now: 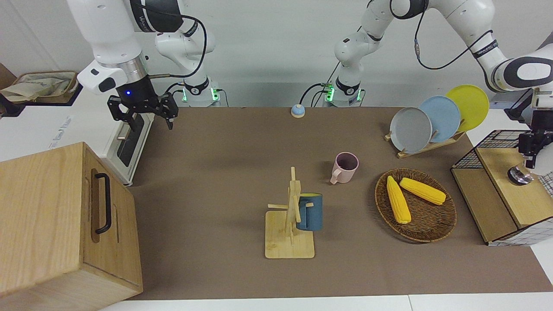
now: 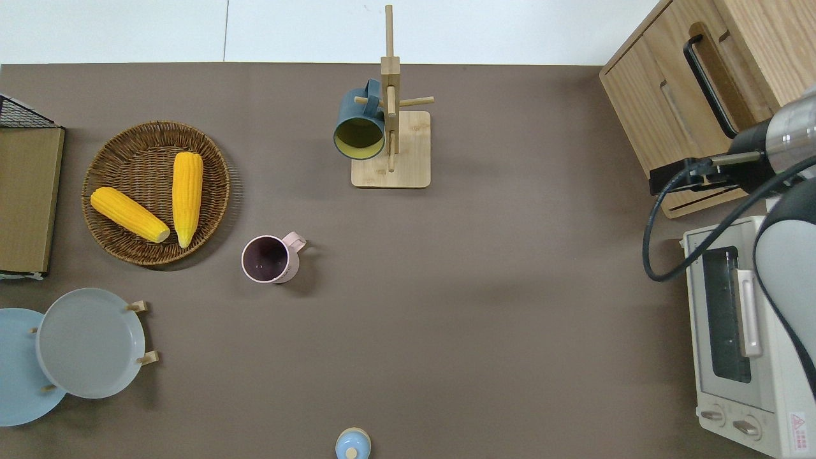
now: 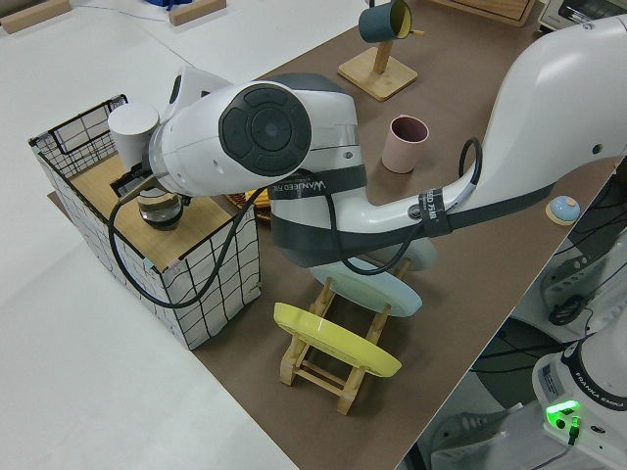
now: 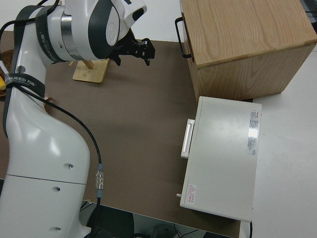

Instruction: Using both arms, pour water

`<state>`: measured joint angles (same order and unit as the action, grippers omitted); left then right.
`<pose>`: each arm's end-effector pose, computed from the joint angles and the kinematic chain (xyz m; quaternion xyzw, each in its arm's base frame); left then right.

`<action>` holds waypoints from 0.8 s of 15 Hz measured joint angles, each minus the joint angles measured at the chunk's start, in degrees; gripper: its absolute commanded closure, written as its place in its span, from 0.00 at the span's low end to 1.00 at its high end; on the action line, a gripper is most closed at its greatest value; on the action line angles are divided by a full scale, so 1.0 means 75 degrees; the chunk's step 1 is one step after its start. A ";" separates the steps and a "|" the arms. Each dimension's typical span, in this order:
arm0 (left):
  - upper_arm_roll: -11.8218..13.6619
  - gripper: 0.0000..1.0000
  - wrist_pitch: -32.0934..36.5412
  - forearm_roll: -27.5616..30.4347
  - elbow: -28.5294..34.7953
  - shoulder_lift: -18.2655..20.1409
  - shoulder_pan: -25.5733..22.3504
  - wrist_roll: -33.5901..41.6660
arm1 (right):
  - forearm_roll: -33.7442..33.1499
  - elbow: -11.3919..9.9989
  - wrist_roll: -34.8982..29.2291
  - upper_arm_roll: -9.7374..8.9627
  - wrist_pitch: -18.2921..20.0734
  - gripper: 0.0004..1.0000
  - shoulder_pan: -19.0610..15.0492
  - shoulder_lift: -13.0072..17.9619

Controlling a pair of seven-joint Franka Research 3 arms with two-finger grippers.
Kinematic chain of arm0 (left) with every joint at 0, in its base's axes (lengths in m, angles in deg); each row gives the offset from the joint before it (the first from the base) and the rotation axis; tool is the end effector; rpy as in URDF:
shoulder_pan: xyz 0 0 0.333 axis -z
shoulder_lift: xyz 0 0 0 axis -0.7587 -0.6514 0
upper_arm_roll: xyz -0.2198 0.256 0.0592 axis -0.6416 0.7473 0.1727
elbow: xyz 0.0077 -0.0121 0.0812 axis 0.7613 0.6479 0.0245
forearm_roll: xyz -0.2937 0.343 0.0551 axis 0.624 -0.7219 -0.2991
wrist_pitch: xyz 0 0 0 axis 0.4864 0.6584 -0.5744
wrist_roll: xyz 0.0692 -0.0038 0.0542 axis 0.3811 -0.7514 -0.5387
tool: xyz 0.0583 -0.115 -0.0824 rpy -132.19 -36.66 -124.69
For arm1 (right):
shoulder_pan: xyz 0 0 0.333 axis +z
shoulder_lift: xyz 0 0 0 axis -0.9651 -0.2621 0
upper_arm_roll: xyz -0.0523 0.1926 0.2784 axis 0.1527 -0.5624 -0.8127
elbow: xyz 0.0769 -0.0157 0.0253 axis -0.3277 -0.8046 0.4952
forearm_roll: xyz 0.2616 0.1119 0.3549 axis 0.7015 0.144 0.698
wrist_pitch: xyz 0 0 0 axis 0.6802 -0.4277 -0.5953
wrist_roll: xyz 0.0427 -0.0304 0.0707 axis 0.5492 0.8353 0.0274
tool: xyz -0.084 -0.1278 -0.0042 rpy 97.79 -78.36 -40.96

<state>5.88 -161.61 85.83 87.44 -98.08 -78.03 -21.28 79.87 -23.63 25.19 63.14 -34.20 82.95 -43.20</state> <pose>0.6688 0.4074 0.4514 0.9221 -0.0271 0.3855 0.0220 0.6692 0.0407 0.6105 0.9989 0.0300 0.0364 0.0059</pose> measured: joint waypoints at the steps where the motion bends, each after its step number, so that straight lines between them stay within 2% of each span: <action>1: -0.0012 1.00 0.0000 0.0087 -0.0008 -0.0050 -0.0033 0.0090 | 0.0000 0.0000 0.0000 0.0000 0.0000 0.01 0.0000 0.0000; 3: -0.0027 0.99 0.0006 0.0244 -0.0039 -0.0084 -0.0071 0.0219 | 0.0000 0.0000 0.0000 0.0000 0.0000 0.01 0.0000 0.0000; 4: -0.0033 0.93 0.0006 0.0259 -0.0042 -0.0088 -0.0077 0.0238 | 0.0000 0.0000 0.0000 0.0000 0.0000 0.01 0.0000 0.0000; 5: -0.0039 0.52 0.0006 0.0267 -0.0048 -0.0094 -0.0083 0.0249 | 0.0000 0.0000 0.0000 0.0000 0.0000 0.01 0.0000 0.0000; 6: -0.0045 0.01 0.0006 0.0271 -0.0057 -0.0102 -0.0088 0.0251 | 0.0000 0.0000 0.0000 0.0000 0.0000 0.01 0.0000 0.0000; 12: -0.0076 0.00 -0.0001 0.0291 -0.0216 -0.0154 -0.0102 0.0257 | 0.0000 0.0000 0.0000 0.0000 0.0000 0.01 0.0000 0.0001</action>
<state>5.31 -161.62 88.02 85.83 -99.24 -78.80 -19.35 79.87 -23.62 25.19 63.14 -34.20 82.95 -43.20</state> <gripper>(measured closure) 0.000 0.009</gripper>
